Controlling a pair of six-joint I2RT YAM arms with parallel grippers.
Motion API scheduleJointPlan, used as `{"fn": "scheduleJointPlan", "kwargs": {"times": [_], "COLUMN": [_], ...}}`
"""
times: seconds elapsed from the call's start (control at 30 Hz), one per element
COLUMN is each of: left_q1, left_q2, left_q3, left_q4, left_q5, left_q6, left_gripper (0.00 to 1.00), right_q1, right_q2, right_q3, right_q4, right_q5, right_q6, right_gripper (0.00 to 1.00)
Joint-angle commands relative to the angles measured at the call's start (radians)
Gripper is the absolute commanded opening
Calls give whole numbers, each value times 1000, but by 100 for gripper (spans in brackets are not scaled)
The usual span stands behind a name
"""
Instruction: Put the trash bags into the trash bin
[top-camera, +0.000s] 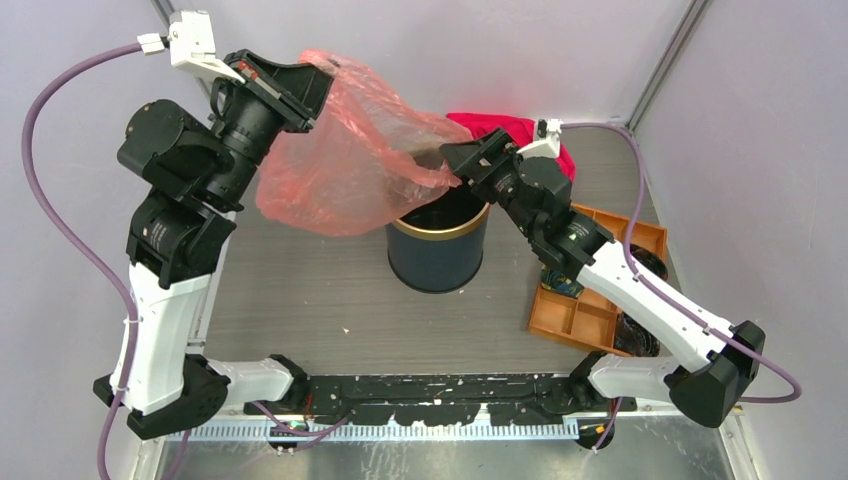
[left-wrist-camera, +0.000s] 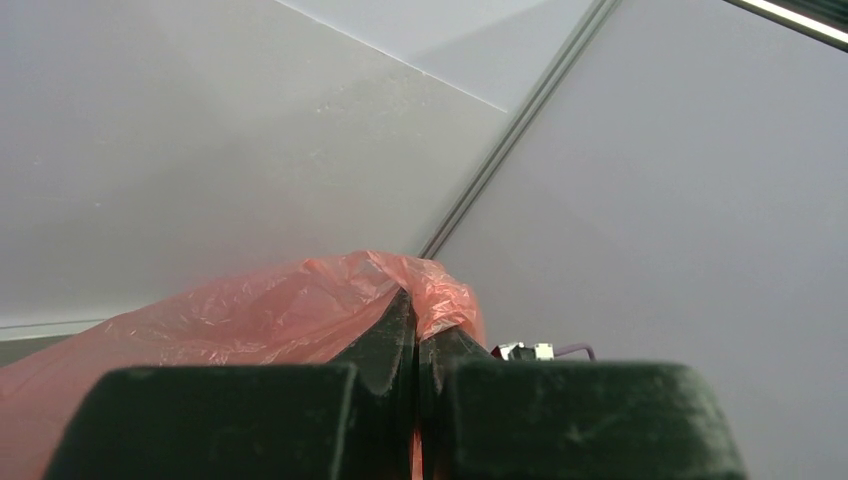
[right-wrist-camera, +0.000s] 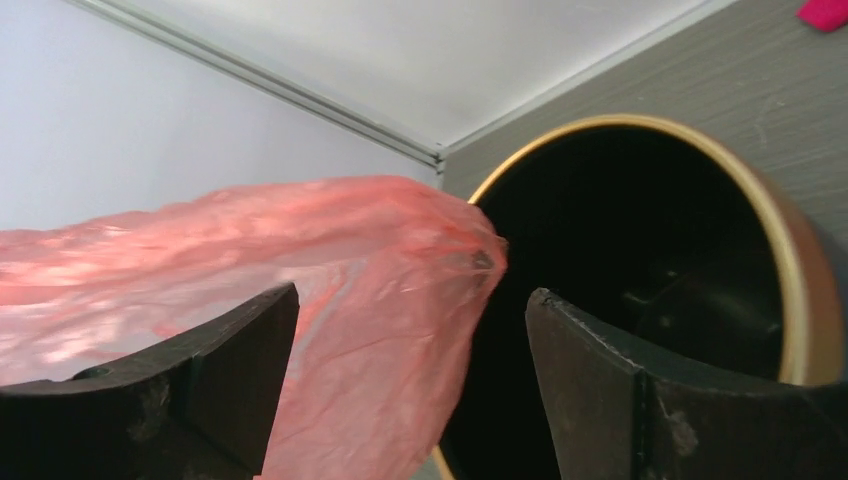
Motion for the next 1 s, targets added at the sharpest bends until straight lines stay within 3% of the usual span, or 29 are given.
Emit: {"fn": "scheduleJointPlan", "kwargs": {"times": [0.0,0.17,0.27,0.47,0.77,0.97], "left_q1": [6,5,5,6,5,6], "left_q2": [-1,1,4,19,48,99], "left_q3": [40,40,42,59,93,151], "left_q4": [1,1,-1,-10,-18,-30], "left_q5": [33,39,39,62,100,170], "left_q6": [15,9,10,-1,-25,-53], "left_gripper": [1,1,1,0,0,1], "right_q1": [-33,-70,-79,-105,-116,-116], "right_q2": [-22,27,24,10,-39,-121], "right_q3": [-20,-29,-44,-26,52,144], "right_q4": [-10,93,128,160,67,-32], "right_q5": [-14,-111,-104,-103,-45,85], "right_q6": [-39,-3,20,26,-61,-244], "right_gripper": [89,87,80,45,2,1]}}
